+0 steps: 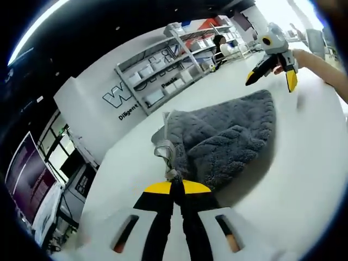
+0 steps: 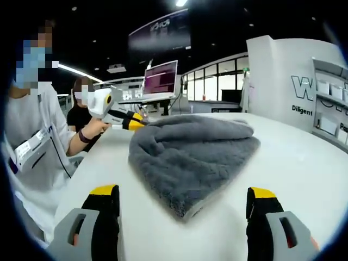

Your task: Open the folded towel by lifting each exposed corner and separating the folded layers until the towel lies flat within the target outline without major curled edges

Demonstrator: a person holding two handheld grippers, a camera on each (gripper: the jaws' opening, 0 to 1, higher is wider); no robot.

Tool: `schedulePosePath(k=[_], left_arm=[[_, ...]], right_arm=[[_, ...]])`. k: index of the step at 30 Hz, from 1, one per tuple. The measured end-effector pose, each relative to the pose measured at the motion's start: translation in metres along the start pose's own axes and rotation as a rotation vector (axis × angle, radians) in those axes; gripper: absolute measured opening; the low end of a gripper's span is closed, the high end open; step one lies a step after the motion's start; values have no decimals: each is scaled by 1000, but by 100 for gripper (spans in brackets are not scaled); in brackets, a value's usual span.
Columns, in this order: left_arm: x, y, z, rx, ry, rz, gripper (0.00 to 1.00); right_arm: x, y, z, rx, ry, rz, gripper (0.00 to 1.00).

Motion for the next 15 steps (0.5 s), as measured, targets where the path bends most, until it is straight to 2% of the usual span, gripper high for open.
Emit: schedulePosePath(k=[6,15], left_arm=[[10,-4,-5,-7,26,-23,4],[17,-6,-5,-11,56,-50,4]], right_arm=[[-1,0,0,-3,-6,-2,99],[-2,0,-1,-6,-14,2,99]])
Point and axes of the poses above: the point that each gripper's makers call its tool centre point, and the gripper's own axes: z roughly forward along the fingers, y roughly to its left, x roughly out of its underside, the point moved 8 cm from there along -z, roughly backward along the fingers, and after that the axes turned 5 degrees about -z, right-handed, at the moved point
